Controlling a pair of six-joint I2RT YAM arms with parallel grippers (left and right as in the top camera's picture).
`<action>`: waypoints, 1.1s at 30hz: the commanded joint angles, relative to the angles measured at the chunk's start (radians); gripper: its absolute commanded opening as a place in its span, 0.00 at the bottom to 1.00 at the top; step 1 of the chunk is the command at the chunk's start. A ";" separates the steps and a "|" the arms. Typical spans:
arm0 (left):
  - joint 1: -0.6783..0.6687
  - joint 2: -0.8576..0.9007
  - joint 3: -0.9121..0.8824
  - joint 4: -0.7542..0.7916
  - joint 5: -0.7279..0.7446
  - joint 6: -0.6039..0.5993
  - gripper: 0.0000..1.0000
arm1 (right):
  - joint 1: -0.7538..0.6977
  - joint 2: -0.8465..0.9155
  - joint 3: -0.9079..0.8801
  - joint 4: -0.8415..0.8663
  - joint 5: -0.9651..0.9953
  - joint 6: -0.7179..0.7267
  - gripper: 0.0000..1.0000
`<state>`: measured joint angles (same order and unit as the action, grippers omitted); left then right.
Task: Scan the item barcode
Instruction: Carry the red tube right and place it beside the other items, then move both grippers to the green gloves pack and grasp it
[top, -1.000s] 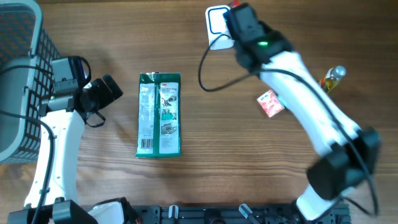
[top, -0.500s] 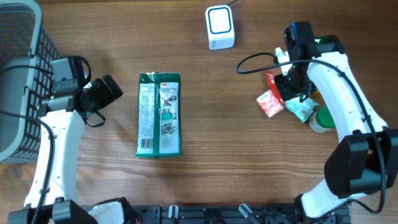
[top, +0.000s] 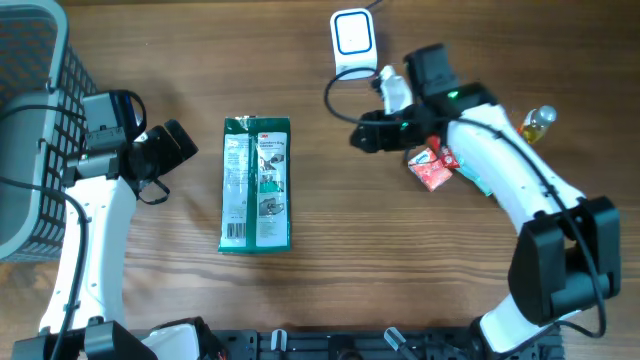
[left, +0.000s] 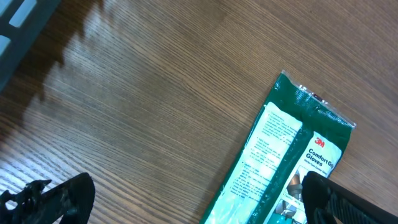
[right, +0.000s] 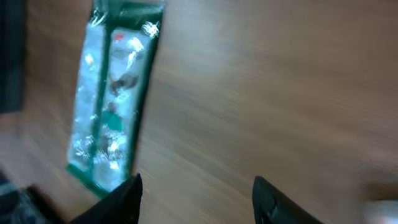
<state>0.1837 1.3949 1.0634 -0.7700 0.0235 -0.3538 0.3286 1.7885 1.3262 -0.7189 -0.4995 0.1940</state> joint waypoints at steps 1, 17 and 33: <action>0.004 0.002 0.004 0.014 -0.017 0.011 1.00 | 0.097 0.021 -0.096 0.118 0.000 0.188 0.57; -0.060 0.082 -0.071 0.125 0.112 0.031 0.04 | 0.282 0.021 -0.156 0.254 0.326 0.255 0.57; -0.154 0.452 -0.098 0.199 0.142 0.028 0.04 | 0.279 0.066 -0.157 0.252 0.394 0.356 0.62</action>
<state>0.0628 1.7847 0.9810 -0.5705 0.1299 -0.3347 0.6117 1.8030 1.1728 -0.4664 -0.1024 0.5167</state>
